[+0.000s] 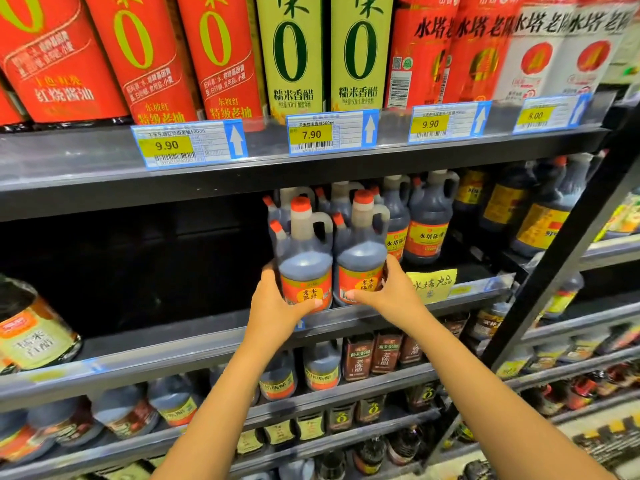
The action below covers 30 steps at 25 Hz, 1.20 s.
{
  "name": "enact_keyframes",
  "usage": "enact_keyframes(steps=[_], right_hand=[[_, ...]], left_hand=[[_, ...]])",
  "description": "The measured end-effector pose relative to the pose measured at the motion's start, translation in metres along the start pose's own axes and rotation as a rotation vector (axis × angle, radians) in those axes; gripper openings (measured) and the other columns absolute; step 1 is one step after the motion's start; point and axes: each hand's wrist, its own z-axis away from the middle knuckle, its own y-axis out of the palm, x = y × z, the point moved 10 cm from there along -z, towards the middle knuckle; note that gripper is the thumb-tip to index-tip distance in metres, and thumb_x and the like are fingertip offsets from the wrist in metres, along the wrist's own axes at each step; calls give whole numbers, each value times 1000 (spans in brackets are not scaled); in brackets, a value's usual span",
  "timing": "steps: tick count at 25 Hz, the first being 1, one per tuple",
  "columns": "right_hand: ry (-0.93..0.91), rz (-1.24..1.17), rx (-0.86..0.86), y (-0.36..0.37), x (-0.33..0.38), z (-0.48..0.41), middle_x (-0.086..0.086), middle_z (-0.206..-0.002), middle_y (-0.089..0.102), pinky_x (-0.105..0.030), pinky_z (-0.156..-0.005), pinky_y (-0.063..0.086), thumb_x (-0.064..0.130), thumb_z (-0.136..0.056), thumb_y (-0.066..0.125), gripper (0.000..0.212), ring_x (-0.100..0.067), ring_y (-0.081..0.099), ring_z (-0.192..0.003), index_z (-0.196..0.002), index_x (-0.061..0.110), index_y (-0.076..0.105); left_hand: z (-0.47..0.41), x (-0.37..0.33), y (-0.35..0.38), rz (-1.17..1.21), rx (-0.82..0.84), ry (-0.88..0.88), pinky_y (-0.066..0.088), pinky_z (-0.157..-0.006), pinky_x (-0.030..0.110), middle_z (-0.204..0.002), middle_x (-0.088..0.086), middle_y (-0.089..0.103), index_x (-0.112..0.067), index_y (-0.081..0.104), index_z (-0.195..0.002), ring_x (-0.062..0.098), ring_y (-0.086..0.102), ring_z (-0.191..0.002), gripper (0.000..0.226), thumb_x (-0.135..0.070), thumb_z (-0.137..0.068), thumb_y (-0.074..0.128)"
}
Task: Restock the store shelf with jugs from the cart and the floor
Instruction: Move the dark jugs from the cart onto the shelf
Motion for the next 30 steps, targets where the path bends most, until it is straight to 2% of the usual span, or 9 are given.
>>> enact_keyframes(steps=[4,7,9,13,15,19,23,26,30], right_hand=[[-21,35,-64,2,1,7,-3,-117,61,-34,-90,51,20,-68,84,68,-17,58,-102,-123,15,44],[-3,42,-43,1,3,8,-3,-120,61,-38,-93,51,22,-68,84,70,-19,59,-108,-125,15,44],[7,41,-50,1,7,13,-3,-125,59,-38,-97,49,23,-69,84,74,-17,57,-113,-129,15,43],[10,11,-178,-13,4,49,2,-150,35,-30,-112,32,25,-75,79,90,-9,34,-136,-147,18,25],[21,107,-273,-30,-10,77,3,-153,30,-24,-112,26,28,-79,75,86,-11,27,-140,-148,20,24],[112,327,-380,-61,-66,148,-4,-155,25,-30,-117,20,31,-87,65,73,-16,18,-145,-147,13,26],[327,704,-396,-100,-162,225,-23,-142,42,-48,-114,27,37,-81,68,73,-39,35,-136,-137,-1,41],[532,869,-344,-131,-222,272,-23,-143,41,-46,-114,25,46,-83,60,72,-39,33,-136,-137,2,41],[804,865,-337,-184,-301,331,-18,-153,24,-42,-118,14,53,-89,47,75,-35,19,-143,-146,10,22]], left_hand=[[1,3,1,-13,33,28,48,-84,23,-123,-1,57,-21,38,-128,12,57,-107,82,-29,-64,88],[-2,4,3,-42,73,-16,46,-83,25,-122,2,56,-16,39,-127,12,55,-106,79,-30,-65,86],[3,3,3,-40,55,-44,44,-86,25,-125,3,53,-14,38,-127,18,54,-115,79,-31,-67,85],[49,-30,1,-174,-265,137,23,-116,38,-156,9,17,-13,17,-149,23,16,-145,95,-41,-78,73],[81,-49,34,-222,-253,288,16,-118,43,-160,9,6,-15,15,-150,22,4,-148,87,-42,-85,66],[135,-47,129,-315,-40,452,16,-118,49,-159,17,8,-10,24,-147,31,4,-148,78,-41,-87,63],[191,-14,245,-553,355,529,16,-117,51,-155,23,19,-7,27,-146,39,13,-145,78,-45,-86,60],[223,9,320,-721,631,523,13,-115,54,-152,26,25,-7,28,-147,43,15,-143,83,-53,-84,58],[268,12,421,-869,909,650,-1,-117,51,-157,26,6,-10,11,-152,42,-1,-145,85,-61,-89,41]])
